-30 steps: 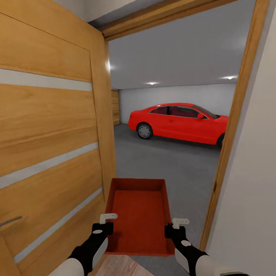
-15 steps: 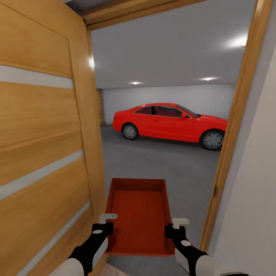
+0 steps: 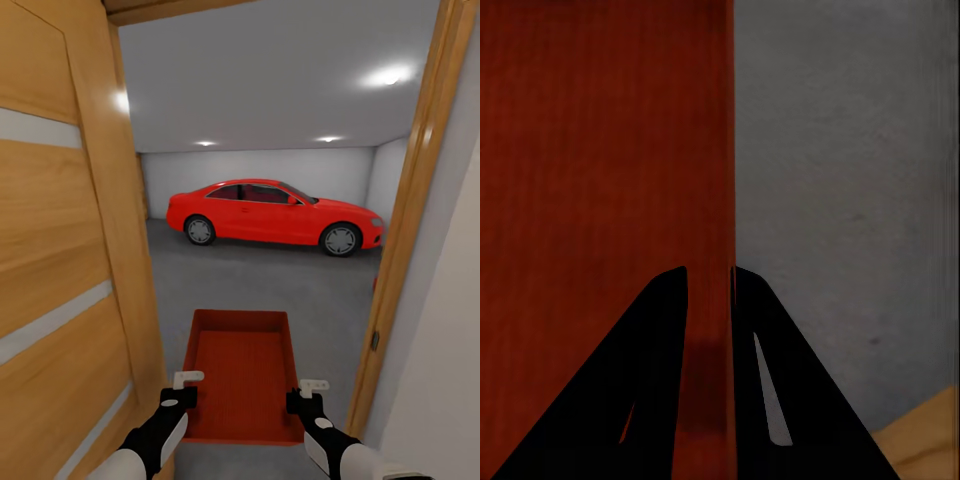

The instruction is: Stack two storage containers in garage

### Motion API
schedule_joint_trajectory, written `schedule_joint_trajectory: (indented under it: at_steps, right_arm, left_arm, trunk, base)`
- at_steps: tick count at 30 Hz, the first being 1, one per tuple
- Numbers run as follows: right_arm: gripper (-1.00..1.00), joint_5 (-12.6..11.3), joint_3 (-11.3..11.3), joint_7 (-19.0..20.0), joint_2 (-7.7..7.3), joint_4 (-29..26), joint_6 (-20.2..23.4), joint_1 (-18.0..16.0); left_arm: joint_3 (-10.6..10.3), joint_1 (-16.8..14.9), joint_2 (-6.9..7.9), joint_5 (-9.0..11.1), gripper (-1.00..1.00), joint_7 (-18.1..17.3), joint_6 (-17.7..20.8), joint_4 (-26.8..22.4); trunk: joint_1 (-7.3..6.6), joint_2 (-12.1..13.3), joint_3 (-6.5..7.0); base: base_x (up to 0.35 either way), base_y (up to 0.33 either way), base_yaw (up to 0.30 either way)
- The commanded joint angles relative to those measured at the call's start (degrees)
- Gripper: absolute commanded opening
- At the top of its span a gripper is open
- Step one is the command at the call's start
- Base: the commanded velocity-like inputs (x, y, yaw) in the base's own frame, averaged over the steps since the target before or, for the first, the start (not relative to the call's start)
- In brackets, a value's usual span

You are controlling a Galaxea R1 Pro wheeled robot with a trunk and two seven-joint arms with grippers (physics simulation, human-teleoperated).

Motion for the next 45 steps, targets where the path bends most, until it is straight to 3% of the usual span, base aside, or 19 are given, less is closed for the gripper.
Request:
schedule_joint_trajectory:
  at_steps: [1,18,45]
  right_arm:
    - [-1.00,-0.04,-1.47,0.15,-0.89,-0.12,-1.31,-0.04]
    - [-1.00,-0.03,-1.47,0.15,-0.89,-0.12,-1.31,-0.04]
    - [-1.00,0.04,-1.47,0.15,-0.89,-0.12,-1.31,-0.04]
  left_arm:
    - [4.83,-0.01,1.04,0.82,-1.00,0.67,0.40,-0.04]
    - [4.92,0.01,1.04,0.82,-1.00,0.67,0.40,-0.09]
    - [4.83,-0.01,1.10,0.82,-1.00,0.67,0.42,-0.03]
  trunk:
    - [0.03,-0.03,-0.01]
    - [0.03,-0.03,-0.01]
    - [0.03,-0.03,-0.01]
  base:
    - [0.081,0.059,-0.283]
    - [0.024,0.007,-0.266]
    - [0.304,0.079,-0.009]
